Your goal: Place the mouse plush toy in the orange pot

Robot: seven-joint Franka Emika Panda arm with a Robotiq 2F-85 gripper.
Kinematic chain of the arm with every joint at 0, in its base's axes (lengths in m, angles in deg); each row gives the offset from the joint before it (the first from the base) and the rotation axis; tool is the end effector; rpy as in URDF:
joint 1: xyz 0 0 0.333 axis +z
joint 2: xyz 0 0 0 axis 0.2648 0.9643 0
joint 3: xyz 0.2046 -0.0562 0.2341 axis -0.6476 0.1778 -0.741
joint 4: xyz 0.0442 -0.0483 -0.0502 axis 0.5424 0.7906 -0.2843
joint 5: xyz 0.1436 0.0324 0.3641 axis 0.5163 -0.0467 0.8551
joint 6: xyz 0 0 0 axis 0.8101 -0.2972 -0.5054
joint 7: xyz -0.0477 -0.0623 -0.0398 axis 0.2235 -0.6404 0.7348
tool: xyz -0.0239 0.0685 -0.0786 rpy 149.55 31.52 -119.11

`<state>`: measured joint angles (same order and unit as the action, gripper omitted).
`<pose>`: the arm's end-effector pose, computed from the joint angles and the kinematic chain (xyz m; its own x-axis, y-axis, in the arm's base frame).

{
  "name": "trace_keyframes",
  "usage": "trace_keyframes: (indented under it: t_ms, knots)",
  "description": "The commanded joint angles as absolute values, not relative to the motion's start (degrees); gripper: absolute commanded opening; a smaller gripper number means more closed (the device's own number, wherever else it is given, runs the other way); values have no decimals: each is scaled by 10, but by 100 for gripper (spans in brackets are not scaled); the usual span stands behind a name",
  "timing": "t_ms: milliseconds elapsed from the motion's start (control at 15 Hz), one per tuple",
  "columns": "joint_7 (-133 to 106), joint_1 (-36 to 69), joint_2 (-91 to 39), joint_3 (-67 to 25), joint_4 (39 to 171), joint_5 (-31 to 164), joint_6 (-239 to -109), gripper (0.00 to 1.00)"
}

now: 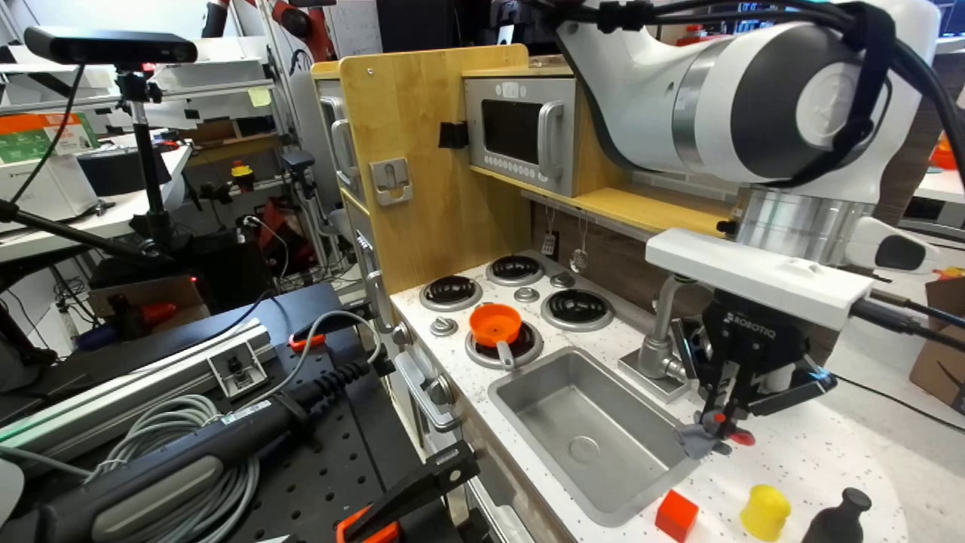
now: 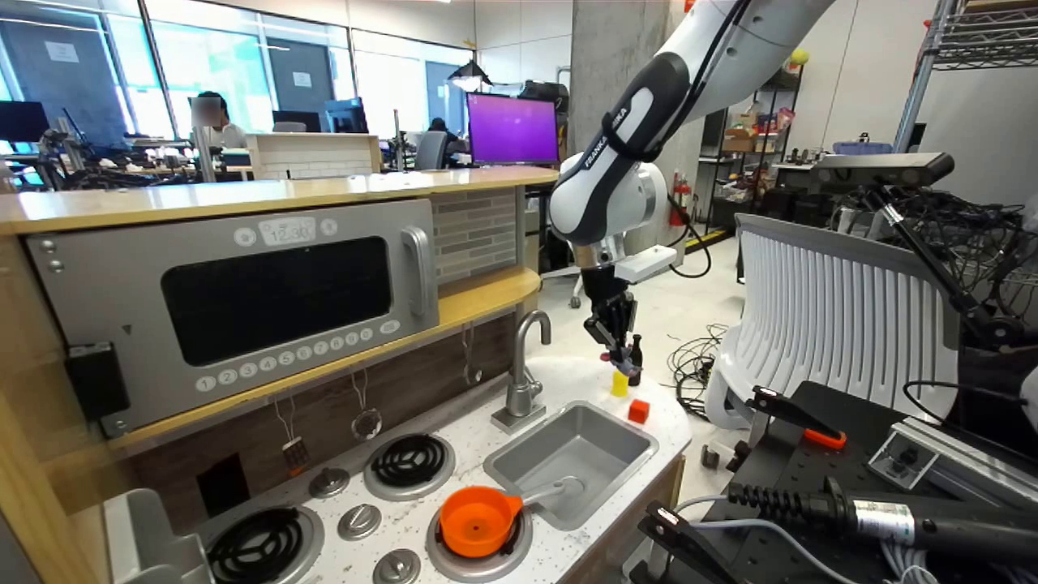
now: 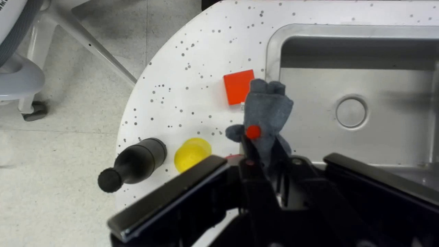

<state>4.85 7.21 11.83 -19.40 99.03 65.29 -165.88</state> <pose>0.6542 -0.1555 0.0854 0.9617 0.0656 -0.2661 0.0864 -0.9940 0.0673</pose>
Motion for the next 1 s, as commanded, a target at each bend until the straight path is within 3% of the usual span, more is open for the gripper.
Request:
trace_keyframes:
  t_ms: [0,933]
  knots:
    - [45,80,42,-218,1094,649,-1707,3]
    - [16,162,-37,-284,1254,652,-1764,3]
